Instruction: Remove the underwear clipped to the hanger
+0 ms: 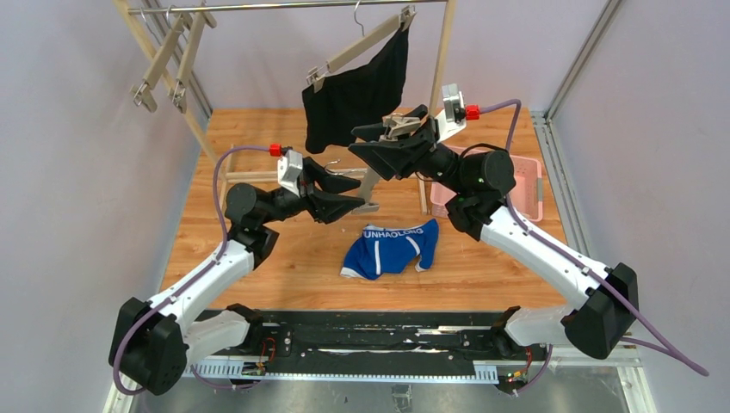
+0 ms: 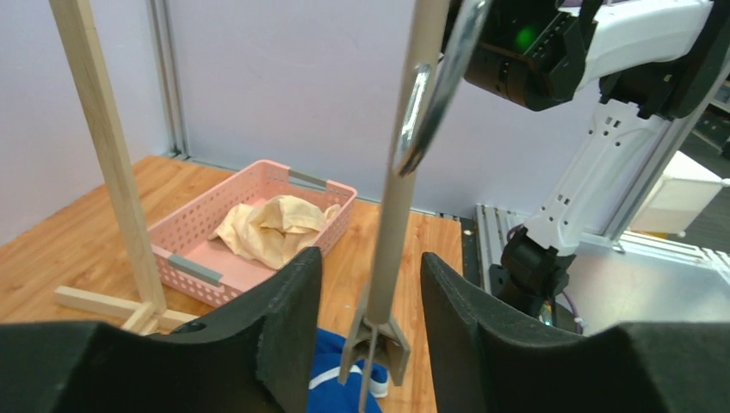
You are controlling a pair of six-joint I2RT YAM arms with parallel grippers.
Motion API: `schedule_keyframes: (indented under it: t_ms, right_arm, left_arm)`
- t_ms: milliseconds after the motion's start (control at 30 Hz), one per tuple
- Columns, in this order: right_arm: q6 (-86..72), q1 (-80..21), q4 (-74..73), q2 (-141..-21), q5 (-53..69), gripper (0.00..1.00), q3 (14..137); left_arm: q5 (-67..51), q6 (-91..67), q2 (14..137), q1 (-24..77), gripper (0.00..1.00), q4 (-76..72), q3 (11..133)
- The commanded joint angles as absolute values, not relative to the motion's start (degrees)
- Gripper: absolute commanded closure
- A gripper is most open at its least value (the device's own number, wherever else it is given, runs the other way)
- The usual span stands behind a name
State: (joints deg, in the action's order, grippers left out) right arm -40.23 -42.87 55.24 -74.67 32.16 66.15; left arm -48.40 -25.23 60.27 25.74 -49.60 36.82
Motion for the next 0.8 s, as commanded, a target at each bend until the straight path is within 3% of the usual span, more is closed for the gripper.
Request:
schedule_keyframes:
  t_ms: [0,200,300,467,633,667,767]
  right_arm:
    - [-39.9,-43.9,57.6,-72.4,32.8,0.99,67.4]
    - [-39.9,-44.0,57.7,-72.3,32.6,0.99,67.4]
    - [-39.9,-44.0,57.7,-72.0,32.6,1.00,66.9]
    - [-39.0,-44.0,56.4,-70.8,31.3,0.98,65.6]
    - [-36.5,-44.0,52.6,-69.1,29.9,0.43,64.1]
    - [-36.3,-44.0,52.5,-68.8,29.7,0.35,63.7]
    - [-35.9,-44.0,52.6,-68.5,29.4,0.24,62.6]
  left_arm:
    - [-47.7,-26.5,62.2,26.5,0.54,-52.6,38.7]
    - [-47.5,-27.8,65.2,28.0,0.71,-55.3,39.4]
    - [-46.7,-30.4,66.5,28.3,0.99,-59.3,39.3]
    - [-45.5,-36.5,66.1,28.3,1.00,-67.7,38.6]
    - [-42.5,-30.6,60.2,28.3,1.00,-52.6,40.4]
    - [-42.1,-29.7,59.0,28.3,1.00,-48.9,40.8]
    - [-40.7,-27.5,55.6,28.3,1.00,-41.0,41.9]
